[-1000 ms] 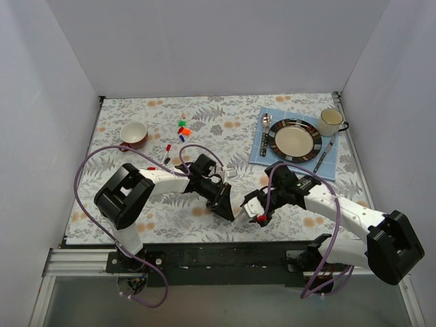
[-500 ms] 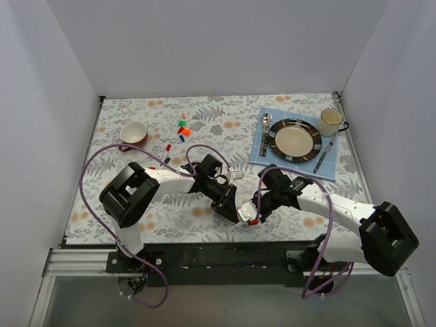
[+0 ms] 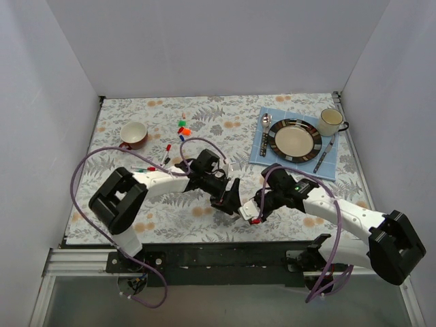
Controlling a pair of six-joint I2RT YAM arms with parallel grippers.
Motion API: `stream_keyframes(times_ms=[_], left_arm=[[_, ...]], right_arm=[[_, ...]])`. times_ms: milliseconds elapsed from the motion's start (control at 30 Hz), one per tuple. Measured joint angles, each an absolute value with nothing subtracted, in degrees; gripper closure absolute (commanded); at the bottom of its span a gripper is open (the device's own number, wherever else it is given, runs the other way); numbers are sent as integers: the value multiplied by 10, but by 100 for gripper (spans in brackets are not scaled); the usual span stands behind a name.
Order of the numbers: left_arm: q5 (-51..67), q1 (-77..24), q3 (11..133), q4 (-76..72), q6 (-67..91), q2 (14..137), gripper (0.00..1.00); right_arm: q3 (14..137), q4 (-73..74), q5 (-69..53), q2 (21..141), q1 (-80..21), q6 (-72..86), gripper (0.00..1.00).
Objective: Open the pen caps
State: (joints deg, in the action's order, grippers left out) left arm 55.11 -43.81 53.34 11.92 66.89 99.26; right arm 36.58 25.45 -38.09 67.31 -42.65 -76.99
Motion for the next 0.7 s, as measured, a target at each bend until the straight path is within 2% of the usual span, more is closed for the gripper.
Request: stream_keyframes(times_ms=[33,67,200,367,500,700], left_arm=[[531,-432,532,119,671,975,12],[508,-422,529,113,678,947,2],[406,-384,490,48,710,827,2],[267,-373,385,-126,781,691,2],[195,-383,318,-252,832,693,3],[122,-422,295,-388,864,731,9]], right_arm=[[366,253,-382,668,-426,-763,99],[366,251,-385,662,-424,-748,99],[366,243,-408,640,-405,-686,99],[377,191,-465,625,-352,-532,99],[380,102,-534,629,-291,-362,99],[346,-64,-585,650,-248,-131,99]])
